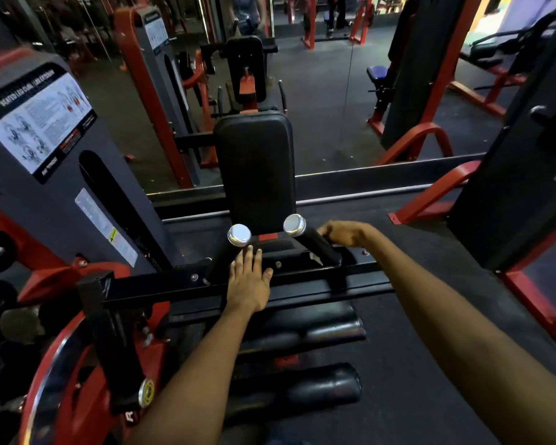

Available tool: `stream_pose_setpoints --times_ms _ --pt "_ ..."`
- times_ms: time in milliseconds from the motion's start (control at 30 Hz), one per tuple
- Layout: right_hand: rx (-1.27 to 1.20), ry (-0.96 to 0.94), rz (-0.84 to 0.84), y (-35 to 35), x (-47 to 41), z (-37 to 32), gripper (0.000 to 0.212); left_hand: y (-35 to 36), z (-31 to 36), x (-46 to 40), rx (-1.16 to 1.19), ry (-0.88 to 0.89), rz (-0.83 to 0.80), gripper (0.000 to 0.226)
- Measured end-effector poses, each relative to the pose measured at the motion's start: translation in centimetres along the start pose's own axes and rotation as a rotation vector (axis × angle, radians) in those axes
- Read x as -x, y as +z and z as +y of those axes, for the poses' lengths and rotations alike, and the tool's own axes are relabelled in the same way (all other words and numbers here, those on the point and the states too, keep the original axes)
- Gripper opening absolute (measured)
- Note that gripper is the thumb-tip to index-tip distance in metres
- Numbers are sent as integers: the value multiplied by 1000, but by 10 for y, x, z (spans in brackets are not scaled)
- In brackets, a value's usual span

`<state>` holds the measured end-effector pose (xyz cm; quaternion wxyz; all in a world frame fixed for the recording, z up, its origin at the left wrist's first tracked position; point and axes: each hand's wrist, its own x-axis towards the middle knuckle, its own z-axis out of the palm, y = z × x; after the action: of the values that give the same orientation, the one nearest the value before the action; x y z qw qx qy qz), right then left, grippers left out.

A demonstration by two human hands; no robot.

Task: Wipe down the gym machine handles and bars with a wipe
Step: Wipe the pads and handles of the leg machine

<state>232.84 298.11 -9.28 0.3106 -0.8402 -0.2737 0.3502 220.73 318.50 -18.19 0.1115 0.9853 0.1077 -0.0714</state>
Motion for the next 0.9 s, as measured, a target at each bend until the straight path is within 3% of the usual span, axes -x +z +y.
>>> stream_pose_setpoints --times_ms 100,200,267,367,433,533,633,767,900 --pt "87 51 170 10 -1 16 37 -2 0 0 10 -6 -18 58" --pt "52 61 531 40 7 29 27 -4 1 3 7 -6 -22 58" --pt "21 59 811 67 11 32 42 -6 2 4 18 -7 -32 58" --pt "-179 130 1029 90 18 28 47 -10 3 8 41 -5 -49 59" --pt "-345 206 1070 91 30 29 40 -10 3 16 44 -12 -46 61" --pt "-283 174 1041 88 56 39 30 -11 16 35 7 -59 -117 72" --pt "-335 109 1064 77 90 37 26 -25 53 53 75 -59 -176 64" --pt "-323 95 1022 59 135 40 20 -55 120 73 270 154 -28 51" --pt "-238 130 1114 43 182 52 21 -72 174 76 302 320 160 49"
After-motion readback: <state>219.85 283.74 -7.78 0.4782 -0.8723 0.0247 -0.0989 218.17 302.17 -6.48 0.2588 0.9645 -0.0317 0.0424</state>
